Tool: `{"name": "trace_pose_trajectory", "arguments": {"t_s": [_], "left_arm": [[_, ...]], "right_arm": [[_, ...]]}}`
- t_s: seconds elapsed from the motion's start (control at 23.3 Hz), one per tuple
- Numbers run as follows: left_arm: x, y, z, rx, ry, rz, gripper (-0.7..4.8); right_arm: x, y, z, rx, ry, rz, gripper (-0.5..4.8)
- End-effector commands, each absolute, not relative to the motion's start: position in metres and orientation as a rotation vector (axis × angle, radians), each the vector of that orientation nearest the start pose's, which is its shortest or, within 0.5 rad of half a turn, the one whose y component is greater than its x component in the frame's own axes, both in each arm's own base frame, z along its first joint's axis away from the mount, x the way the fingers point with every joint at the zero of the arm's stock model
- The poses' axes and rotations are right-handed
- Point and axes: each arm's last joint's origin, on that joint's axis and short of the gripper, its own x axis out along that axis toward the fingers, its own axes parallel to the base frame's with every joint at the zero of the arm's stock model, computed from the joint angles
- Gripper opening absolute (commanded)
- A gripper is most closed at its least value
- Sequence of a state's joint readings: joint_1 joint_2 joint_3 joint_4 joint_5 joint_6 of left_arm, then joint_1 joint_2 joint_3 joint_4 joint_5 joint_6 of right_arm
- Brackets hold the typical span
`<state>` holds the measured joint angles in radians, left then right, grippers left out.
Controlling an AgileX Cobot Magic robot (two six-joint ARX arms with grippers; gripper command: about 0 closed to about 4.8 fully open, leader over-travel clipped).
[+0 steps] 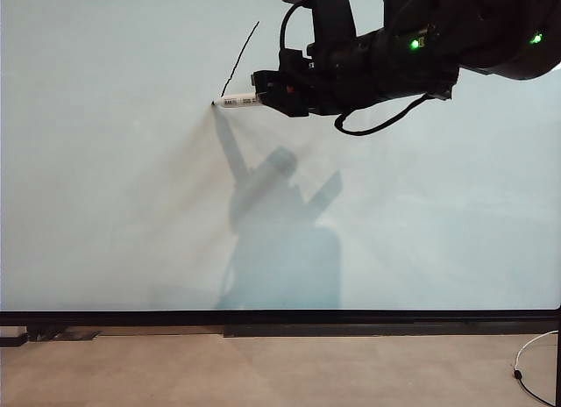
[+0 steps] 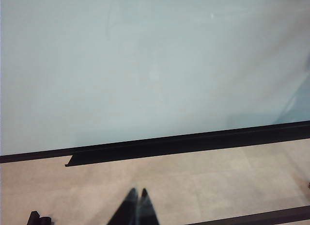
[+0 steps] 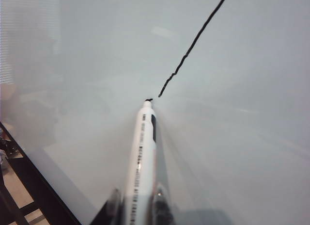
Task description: Pick up the pen on the shelf to the right of the whiteboard and draw a triangle.
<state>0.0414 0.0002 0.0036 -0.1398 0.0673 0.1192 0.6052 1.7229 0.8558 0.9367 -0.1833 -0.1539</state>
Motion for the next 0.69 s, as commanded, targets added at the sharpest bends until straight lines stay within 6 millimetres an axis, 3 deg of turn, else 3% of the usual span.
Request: {"name": "trace_pose_trajectory", "arguments": {"t_s": [0.04, 0.69], "left_arm": [[0.096, 0.002, 0.153, 0.113, 0.125, -0.034, -0.05], [0.096, 0.002, 0.153, 0.113, 0.125, -0.034, -0.05]], "right_arm": [[0.297, 0.212, 0.225, -0.122, -0.149, 0.777, -0.05], [0.308, 0.222, 0.203, -0.11, -0.078, 0.809, -0.06]]}}
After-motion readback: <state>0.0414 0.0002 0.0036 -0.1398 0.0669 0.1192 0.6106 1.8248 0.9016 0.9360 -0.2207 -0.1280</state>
